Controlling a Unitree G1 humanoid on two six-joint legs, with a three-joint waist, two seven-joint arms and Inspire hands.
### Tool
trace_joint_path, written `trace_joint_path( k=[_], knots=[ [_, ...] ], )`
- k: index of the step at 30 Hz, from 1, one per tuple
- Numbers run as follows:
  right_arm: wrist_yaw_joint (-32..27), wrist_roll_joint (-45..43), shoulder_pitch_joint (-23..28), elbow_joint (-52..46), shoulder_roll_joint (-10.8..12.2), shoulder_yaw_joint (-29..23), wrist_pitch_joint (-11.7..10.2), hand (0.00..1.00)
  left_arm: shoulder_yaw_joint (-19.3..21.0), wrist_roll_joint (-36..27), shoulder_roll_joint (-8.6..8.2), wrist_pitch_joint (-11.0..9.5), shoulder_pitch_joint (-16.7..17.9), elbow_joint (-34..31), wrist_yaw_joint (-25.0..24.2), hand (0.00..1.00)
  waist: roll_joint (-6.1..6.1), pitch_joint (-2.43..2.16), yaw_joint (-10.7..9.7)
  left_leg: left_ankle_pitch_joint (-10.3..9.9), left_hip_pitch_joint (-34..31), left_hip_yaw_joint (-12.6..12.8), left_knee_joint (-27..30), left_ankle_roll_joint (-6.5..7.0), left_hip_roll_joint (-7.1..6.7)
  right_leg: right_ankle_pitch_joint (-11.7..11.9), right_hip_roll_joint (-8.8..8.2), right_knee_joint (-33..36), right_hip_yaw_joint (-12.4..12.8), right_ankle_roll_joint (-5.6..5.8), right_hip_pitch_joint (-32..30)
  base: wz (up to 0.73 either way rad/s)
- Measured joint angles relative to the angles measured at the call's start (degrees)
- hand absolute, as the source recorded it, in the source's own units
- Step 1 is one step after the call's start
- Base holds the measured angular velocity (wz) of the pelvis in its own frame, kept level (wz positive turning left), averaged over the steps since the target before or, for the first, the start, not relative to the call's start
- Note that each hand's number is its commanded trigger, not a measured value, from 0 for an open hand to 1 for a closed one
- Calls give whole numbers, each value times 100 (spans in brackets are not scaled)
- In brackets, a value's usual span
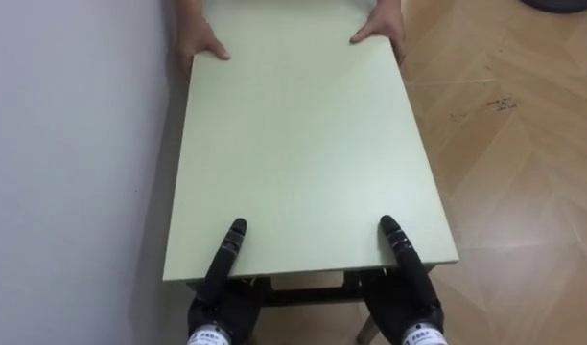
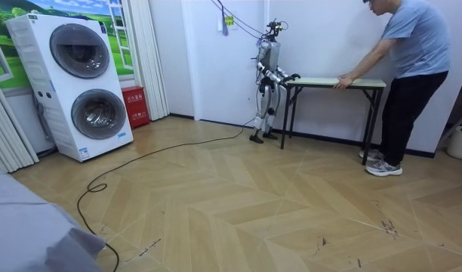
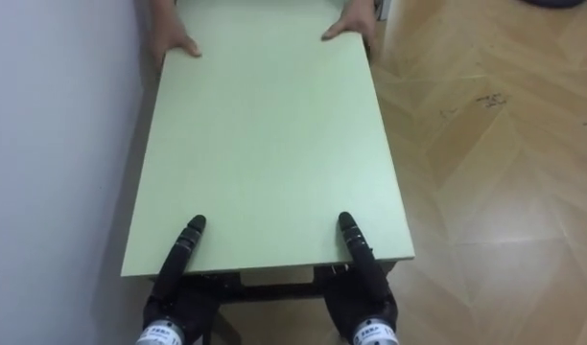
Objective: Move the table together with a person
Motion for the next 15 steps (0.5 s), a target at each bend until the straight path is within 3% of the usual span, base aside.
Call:
trace_joint_path(
  k=[4, 5, 7, 8, 12, 14, 15],
  knots=[
    [199, -106, -96, 305, 134, -125, 15, 100, 103, 160, -89, 43, -137, 303, -88, 96, 4, -7, 8, 0, 35, 25, 16, -1, 10, 0, 12, 1, -4, 0, 45, 3],
    [229, -142, -122, 360, 170, -162, 24, 100, 120, 172, -105, 45, -142, 349, -97, 80, 8, -11, 8, -1, 35, 24, 20, -1, 10, 0, 15, 1, -4, 0, 51, 0],
    [239, -191, -199, 476, 235, -233, 71, 38, 180, 183, -124, 91, -211, 476, -115, 53, 13, -15, 6, 0, 38, 9, 29, -2, 6, 0, 23, -7, -1, 0, 75, 0],
    [238, -191, -202, 485, 237, -247, 89, 0, 185, 184, -126, 101, -226, 504, -124, 0, 17, -17, 6, 0, 38, -6, 29, -2, -2, 0, 25, -7, -3, 0, 78, 3],
    [350, -193, -253, 638, 240, -347, 161, 0, 259, 380, -134, 209, -310, 730, -365, 0, 29, -26, 2, 0, 60, -95, 30, -1, -35, 0, 27, -6, -5, 0, 85, 4],
    [624, -229, -294, 814, 224, -395, 173, 0, 257, 987, -45, 208, -366, 920, -685, 0, 41, -25, -1, 1, 58, -97, 30, -1, -34, 0, 26, -8, -2, 0, 81, 0],
    [793, -393, -298, 892, 169, -388, 181, 0, 187, 1340, 94, 210, -385, 1048, -808, 0, 47, -27, -4, 1, 58, -96, 34, 1, -32, 0, 25, -8, -1, 0, 82, 0]
  ],
)
